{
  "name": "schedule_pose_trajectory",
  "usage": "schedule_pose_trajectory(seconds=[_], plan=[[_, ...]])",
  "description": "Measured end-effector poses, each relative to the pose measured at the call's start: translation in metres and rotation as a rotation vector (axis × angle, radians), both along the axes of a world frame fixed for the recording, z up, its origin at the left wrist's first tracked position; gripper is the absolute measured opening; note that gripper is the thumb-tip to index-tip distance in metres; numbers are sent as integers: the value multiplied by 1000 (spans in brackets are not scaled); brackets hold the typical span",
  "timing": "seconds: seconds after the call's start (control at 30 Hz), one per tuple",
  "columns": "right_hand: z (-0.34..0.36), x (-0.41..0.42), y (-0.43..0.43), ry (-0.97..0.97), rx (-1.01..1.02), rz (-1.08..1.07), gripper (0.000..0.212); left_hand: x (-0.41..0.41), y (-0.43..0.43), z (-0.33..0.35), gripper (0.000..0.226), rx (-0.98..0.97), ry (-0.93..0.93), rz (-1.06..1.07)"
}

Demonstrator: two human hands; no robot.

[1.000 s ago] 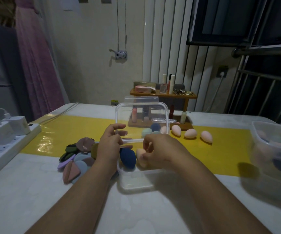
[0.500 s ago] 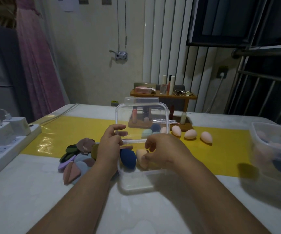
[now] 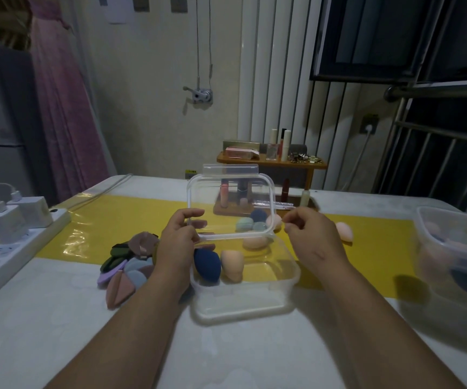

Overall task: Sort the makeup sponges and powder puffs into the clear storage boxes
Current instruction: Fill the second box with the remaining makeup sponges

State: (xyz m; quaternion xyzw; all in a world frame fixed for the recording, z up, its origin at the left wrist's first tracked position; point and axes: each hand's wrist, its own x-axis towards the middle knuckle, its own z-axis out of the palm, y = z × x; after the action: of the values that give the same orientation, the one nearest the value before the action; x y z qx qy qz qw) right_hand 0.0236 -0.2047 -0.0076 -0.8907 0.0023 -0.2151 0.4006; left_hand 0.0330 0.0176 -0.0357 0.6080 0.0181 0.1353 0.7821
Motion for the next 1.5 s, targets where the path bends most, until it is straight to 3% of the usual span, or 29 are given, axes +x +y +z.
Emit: schedule_pose_trajectory(seconds=[0.17, 0.4, 0.6, 0.8, 0.93, 1.13, 1.3, 1.5], plan=[[-15, 11, -11, 58, -10, -12, 13, -1, 6, 3, 52, 2, 3, 15], [-31, 13, -6, 231, -84, 192, 43, 3, 14, 3, 53, -22, 26, 36], [-32, 12, 3, 212, -40, 359, 32, 4, 15, 1, 53, -25, 33, 40], [-38, 14, 2, 178, -237, 338, 14, 3, 13, 1, 52, -10, 32, 42], [-33, 15, 4, 207, -183, 163, 14, 2, 13, 2, 53, -19, 34, 37], [-31, 9, -2, 202, -61, 73, 17, 2, 10, 1, 53, -13, 23, 16], [-23, 3, -8, 57, 47, 27, 30, 4, 7, 0, 53, -14, 17, 1], [-8, -4, -1, -104, 7, 25, 22, 5, 5, -2, 53, -32, 10, -11]])
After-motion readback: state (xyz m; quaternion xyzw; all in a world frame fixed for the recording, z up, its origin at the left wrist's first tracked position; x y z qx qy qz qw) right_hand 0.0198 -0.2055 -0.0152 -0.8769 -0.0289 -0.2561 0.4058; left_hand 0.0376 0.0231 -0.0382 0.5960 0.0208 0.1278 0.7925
